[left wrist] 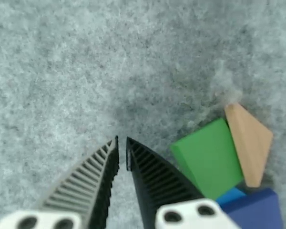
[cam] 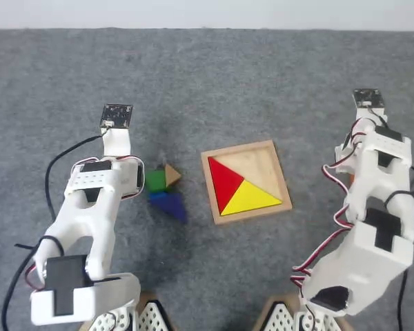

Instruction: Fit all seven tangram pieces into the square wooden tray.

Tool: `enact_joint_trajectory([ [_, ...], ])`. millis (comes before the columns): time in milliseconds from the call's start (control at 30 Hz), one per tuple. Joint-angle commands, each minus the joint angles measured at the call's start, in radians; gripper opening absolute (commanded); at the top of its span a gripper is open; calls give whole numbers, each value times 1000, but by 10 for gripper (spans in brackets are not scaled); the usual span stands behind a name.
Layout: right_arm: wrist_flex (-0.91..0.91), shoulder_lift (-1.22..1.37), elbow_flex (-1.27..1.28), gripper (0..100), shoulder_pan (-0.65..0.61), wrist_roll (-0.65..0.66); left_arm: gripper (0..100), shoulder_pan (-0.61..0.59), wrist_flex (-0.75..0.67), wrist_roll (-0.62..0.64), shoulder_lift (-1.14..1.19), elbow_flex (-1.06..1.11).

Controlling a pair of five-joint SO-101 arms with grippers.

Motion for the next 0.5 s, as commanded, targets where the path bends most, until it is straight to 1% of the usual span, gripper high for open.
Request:
enact_joint_trajectory([
  [0,10,-5,-49,184,22,37,28,6,-23,-11,-3,-5],
  [233,51,-5,-49,182,45,84,28,6,-23,-11,-3,-5],
  [467,50,-4,-46,182,59,94,28,6,-23,-11,-3,-5],
])
